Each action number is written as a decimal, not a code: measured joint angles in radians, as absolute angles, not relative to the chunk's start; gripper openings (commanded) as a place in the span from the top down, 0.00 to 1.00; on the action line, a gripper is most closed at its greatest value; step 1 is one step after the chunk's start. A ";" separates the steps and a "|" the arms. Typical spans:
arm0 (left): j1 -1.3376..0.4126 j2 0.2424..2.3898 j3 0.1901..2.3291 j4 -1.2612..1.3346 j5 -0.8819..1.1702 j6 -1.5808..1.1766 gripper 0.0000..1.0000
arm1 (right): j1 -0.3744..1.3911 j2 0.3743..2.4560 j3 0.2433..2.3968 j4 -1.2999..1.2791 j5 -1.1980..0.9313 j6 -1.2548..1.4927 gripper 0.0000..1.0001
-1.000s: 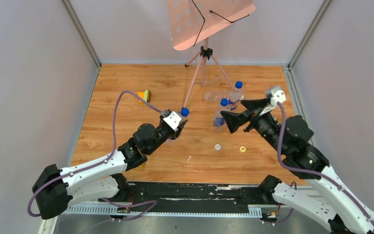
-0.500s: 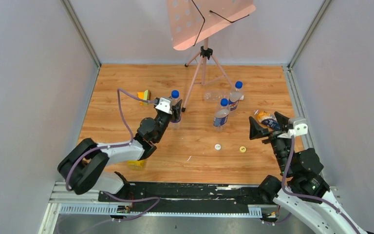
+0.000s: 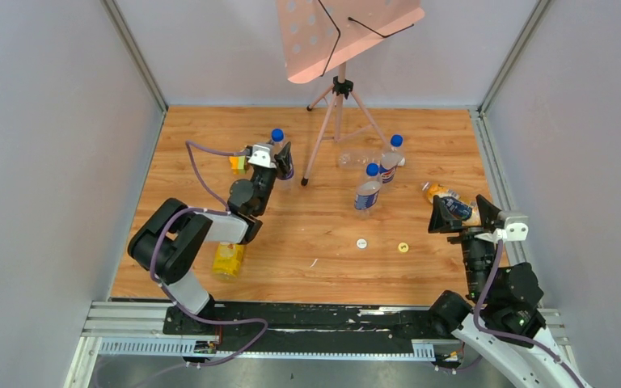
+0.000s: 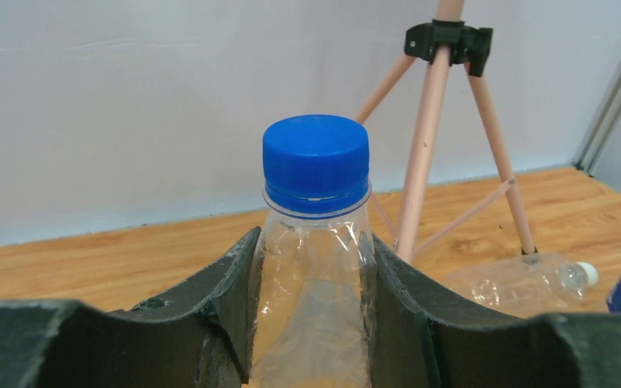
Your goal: Screw on the bottle caps
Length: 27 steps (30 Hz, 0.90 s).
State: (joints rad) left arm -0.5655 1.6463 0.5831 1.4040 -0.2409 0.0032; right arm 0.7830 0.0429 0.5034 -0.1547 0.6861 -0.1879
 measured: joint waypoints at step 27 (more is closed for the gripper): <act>-0.521 1.807 0.599 1.476 -0.184 -0.078 0.05 | 0.771 0.068 0.471 -0.151 0.697 -0.216 0.00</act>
